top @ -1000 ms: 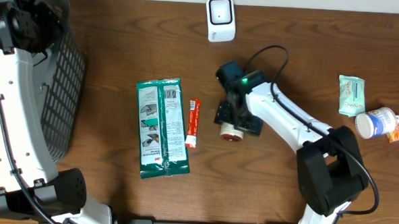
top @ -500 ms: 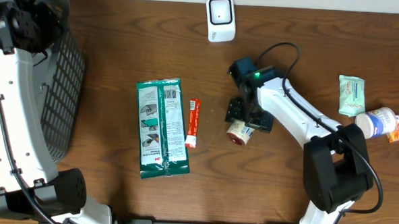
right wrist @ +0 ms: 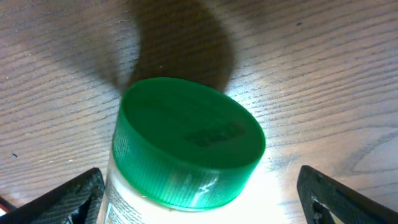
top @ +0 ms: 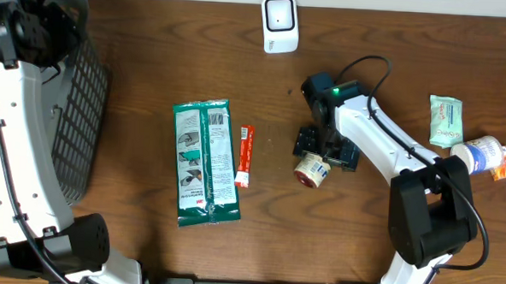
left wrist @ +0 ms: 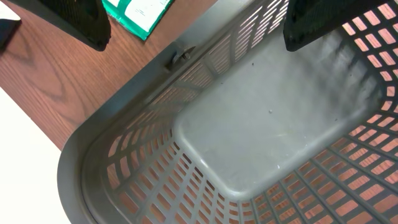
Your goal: Scan the item barcode
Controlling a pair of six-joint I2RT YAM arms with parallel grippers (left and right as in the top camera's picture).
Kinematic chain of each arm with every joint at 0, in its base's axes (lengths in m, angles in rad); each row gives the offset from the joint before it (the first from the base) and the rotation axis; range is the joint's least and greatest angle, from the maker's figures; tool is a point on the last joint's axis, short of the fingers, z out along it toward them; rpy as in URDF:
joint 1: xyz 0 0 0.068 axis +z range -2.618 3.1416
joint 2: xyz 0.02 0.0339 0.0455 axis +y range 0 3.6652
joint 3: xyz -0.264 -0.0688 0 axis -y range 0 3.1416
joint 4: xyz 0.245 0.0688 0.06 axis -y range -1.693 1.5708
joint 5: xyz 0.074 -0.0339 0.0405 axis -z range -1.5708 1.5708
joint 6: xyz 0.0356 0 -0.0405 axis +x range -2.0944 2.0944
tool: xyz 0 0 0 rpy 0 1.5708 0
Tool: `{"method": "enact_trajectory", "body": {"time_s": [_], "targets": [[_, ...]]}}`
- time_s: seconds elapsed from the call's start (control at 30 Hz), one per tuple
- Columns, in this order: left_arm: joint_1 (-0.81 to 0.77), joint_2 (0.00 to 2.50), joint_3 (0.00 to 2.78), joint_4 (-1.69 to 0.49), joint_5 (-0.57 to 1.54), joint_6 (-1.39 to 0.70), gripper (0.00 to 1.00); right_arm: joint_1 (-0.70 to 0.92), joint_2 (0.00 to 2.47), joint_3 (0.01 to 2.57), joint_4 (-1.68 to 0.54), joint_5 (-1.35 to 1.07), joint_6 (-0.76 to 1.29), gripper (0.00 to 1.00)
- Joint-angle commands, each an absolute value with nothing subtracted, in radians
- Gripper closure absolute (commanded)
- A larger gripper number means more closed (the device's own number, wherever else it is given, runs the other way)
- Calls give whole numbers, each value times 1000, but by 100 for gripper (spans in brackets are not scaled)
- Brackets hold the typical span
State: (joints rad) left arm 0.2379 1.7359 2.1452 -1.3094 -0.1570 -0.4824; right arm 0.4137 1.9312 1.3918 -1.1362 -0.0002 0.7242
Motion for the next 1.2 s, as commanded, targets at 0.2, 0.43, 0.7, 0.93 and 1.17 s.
{"method": "enact_trajectory", "body": {"time_s": [0.2, 0.43, 0.7, 0.93, 1.17], "targets": [[241, 1728, 2150, -1313, -170, -480, 12, 402, 1938, 1323, -1004, -46, 846, 7], [241, 1728, 2150, -1313, -170, -481, 12, 345, 1938, 1295, -904, -167, 859, 14], [241, 1728, 2150, -1313, -169, -480, 12, 339, 1938, 1274, -855, -163, 859, 22], [241, 1728, 2150, -1313, -170, -480, 12, 337, 1938, 1271, -862, -173, 862, 28], [241, 1728, 2150, -1313, -170, -480, 12, 339, 1938, 1249, -858, -170, 911, 36]]}}
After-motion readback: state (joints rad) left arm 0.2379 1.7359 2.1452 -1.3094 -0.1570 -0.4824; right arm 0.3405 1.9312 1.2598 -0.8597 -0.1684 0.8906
